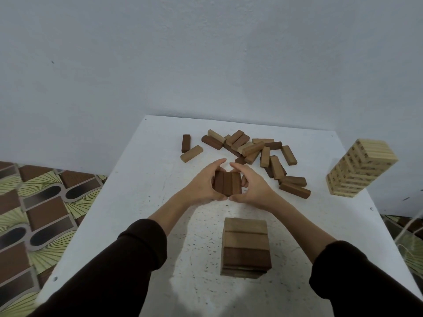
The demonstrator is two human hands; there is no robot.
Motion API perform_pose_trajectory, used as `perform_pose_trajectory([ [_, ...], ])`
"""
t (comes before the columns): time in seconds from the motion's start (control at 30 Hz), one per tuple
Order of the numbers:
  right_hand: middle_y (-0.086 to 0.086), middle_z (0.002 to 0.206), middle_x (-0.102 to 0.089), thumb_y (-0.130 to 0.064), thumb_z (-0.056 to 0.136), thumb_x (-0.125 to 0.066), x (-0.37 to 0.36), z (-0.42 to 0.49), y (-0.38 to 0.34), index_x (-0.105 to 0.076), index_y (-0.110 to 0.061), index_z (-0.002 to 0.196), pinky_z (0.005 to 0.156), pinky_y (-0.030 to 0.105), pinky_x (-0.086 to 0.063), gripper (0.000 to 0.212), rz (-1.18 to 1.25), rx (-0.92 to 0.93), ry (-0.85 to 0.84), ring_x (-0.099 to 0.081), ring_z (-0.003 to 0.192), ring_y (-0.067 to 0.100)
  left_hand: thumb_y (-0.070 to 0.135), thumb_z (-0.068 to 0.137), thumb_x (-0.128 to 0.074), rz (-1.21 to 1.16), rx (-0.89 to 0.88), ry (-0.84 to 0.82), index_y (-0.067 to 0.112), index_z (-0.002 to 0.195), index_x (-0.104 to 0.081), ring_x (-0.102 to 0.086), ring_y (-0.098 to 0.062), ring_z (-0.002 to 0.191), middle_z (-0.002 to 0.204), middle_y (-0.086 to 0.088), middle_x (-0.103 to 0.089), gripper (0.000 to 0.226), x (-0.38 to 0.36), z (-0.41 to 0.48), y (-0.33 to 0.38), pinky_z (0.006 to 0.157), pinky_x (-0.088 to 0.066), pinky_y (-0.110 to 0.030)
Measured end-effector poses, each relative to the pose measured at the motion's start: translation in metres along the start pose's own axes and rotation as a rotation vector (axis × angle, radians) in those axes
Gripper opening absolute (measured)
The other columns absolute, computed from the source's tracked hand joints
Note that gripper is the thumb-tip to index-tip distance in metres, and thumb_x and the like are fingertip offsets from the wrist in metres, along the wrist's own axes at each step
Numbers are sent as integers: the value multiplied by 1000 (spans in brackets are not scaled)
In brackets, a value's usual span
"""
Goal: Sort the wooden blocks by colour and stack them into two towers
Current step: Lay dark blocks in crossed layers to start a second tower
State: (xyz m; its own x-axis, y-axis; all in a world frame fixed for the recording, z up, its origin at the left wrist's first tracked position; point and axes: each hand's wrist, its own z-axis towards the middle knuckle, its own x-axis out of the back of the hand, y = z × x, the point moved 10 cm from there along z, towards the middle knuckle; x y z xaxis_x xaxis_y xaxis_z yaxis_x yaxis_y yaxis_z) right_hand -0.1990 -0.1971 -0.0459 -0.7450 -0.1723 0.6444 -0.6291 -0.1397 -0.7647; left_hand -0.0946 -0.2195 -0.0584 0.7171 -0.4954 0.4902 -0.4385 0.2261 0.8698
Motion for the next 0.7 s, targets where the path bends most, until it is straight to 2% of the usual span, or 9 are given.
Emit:
perform_pose_trajectory([
  [0.13,-3,114,-48,-10,69,-80,1,-4,-7,-36,-14,141,69,-2,-34,84,-16,-1,-20,-43,79,-9,4,63,-84,26,5,9,20,143,-30,-52,-7,87,115,3,-51,98,1,-4,2,72,-42,-6],
  [0.23,-3,112,-50,-9,69,-79,4,-9,-12,-39,-14,139,71,-2,-32,81,-49,23,-37,-40,84,-17,14,62,-86,57,3,-6,28,143,-29,-43,-15,106,114,7,-53,100,-2,-8,5,86,-40,-21],
  [0.27,-3,113,-51,-9,69,-79,5,-10,-13,-41,-15,139,70,-2,-31,79,-63,25,-36,-40,86,-16,15,62,-86,61,6,1,28,143,-29,-37,-15,111,115,7,-53,100,-2,-9,6,88,-36,-22],
  [0.33,-2,116,-51,-10,69,-79,12,-13,-20,-41,-16,138,72,-1,-31,79,-92,36,-22,-40,90,-10,16,62,-87,79,-15,26,27,143,-31,-35,-13,115,118,6,-54,99,2,-11,16,85,-31,-14],
  [0.43,-3,120,-51,-13,69,-78,26,-19,-32,-40,-20,140,78,4,-31,81,-105,50,-6,-39,99,3,14,62,-86,72,-68,35,23,143,-32,-47,-12,114,118,2,-56,99,9,-14,37,88,-29,-5],
  [0.5,-6,121,-52,-20,67,-80,39,-24,-42,-39,-22,141,82,4,-29,85,-100,64,19,-38,105,8,18,60,-83,49,-89,39,23,144,-31,-49,-11,115,117,3,-56,100,15,-20,54,93,-31,-8],
  [0.6,-12,120,-51,-25,65,-82,58,-37,-61,-36,-26,141,86,9,-29,89,-56,81,56,-37,109,5,20,59,-83,30,-132,63,25,146,-30,-49,-6,116,117,6,-56,102,24,-31,82,104,-33,-18],
  [0.7,-10,124,-50,-22,67,-83,69,-55,-80,-37,-30,140,92,12,-32,87,-26,102,75,-39,117,10,12,65,-84,21,-173,83,29,145,-30,-48,-1,117,121,7,-55,99,31,-50,109,105,-34,-14],
])
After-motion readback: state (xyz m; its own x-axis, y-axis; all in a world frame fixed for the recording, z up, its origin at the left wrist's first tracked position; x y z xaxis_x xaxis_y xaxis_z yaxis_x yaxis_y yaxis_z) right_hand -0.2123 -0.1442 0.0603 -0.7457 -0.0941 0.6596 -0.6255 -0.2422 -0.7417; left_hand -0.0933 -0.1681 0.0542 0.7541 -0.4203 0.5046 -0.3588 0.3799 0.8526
